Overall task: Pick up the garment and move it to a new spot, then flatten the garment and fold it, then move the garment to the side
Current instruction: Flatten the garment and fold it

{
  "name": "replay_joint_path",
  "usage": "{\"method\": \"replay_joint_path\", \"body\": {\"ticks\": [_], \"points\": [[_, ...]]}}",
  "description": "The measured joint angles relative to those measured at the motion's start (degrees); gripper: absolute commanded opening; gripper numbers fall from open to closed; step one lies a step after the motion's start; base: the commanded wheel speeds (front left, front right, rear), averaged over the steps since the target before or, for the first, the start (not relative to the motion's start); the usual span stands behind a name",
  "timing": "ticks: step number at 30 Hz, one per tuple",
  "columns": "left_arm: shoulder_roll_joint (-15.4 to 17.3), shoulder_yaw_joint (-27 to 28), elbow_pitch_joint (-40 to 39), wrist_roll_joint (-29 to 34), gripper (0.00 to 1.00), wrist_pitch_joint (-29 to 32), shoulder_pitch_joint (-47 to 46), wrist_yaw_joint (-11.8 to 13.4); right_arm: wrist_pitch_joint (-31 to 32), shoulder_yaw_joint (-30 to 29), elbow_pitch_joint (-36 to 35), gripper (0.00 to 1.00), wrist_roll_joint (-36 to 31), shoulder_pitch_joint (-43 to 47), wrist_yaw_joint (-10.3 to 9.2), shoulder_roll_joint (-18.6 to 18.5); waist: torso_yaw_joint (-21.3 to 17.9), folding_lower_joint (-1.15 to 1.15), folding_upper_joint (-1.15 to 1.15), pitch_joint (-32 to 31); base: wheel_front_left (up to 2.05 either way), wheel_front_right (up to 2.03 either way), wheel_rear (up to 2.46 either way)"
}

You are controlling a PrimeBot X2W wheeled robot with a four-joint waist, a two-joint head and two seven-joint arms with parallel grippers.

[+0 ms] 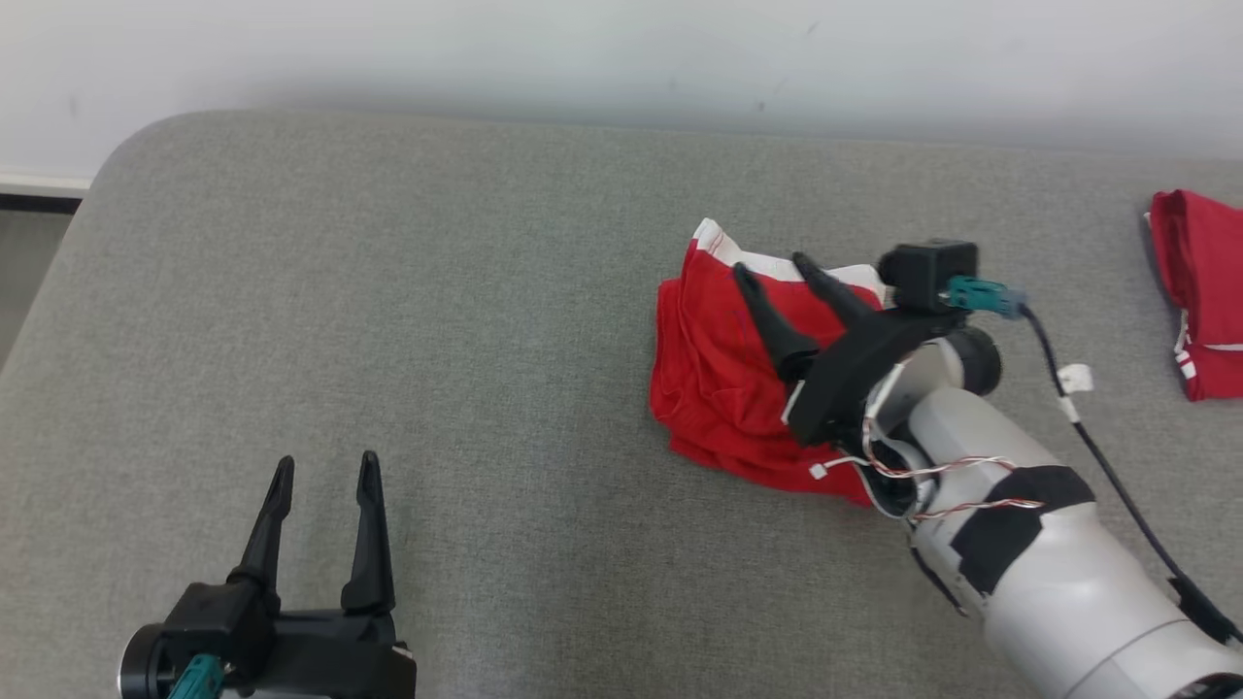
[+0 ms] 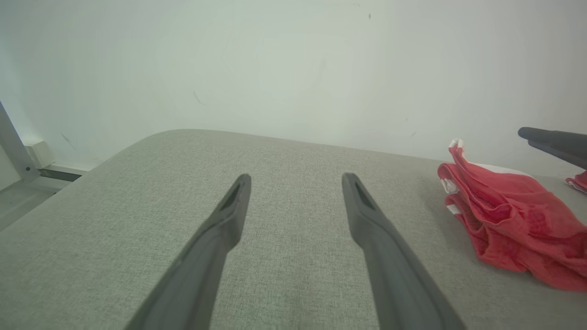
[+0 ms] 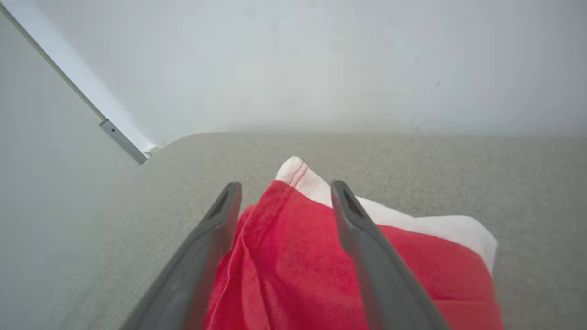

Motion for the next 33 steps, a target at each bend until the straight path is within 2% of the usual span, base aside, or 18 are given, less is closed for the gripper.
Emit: {"method": "replay_joint_path", "body": {"ticks": [6,11,20,28,29,30,31,33], "points": [[0.0,1.8,-0.1,1.2,1.00,0.0,1.7,-0.5,-5.1,-2.1,-4.5,1.00,0.1,3.3,-0.01,-5.9,-1.8,0.00,0.00,-1.3,0.00,0.00,0.00],[0.0,3.1,-0.9,1.9,1.00,0.0,3.2,-0.9,-7.7,-4.9,-8.4,1.00,-0.3,7.7,0.00,-8.8,-3.4,0.00,0.00,-2.3,0.00,0.00,0.00],[0.0,4.2,-2.1,2.4,1.00,0.0,4.4,-0.8,-8.3,-7.9,-15.6,1.00,-2.8,16.8,0.00,-9.6,-5.5,0.00,0.00,-3.3,0.00,0.00,0.00],[0.0,3.5,-2.1,2.6,1.00,0.0,4.5,-0.5,-7.6,-11.3,-18.9,1.00,-5.5,19.5,0.00,-8.7,-4.4,0.00,0.00,-3.7,0.00,0.00,0.00],[0.0,3.4,-2.1,2.6,1.00,0.0,4.5,-0.5,-7.7,-12.0,-18.8,0.76,-6.3,19.9,0.00,-8.7,-4.1,0.00,0.00,-3.8,0.00,0.00,0.00],[0.0,3.3,-2.2,2.5,1.00,0.0,4.5,-0.5,-7.8,-12.8,-18.7,0.17,-6.5,20.4,0.00,-8.5,-3.8,0.00,0.00,-3.8,0.00,0.00,0.00],[0.0,3.2,-2.2,2.4,1.00,0.0,4.6,-0.4,-7.9,-13.5,-18.5,0.00,-6.6,20.9,0.00,-8.3,-3.5,0.00,0.00,-3.8,0.00,0.00,0.00],[0.0,2.8,-2.3,2.4,1.00,0.0,4.8,-0.4,-7.9,-14.2,-17.7,0.00,-7.4,21.6,0.00,-8.1,-2.9,0.00,0.00,-3.8,0.00,0.00,0.00]]}}
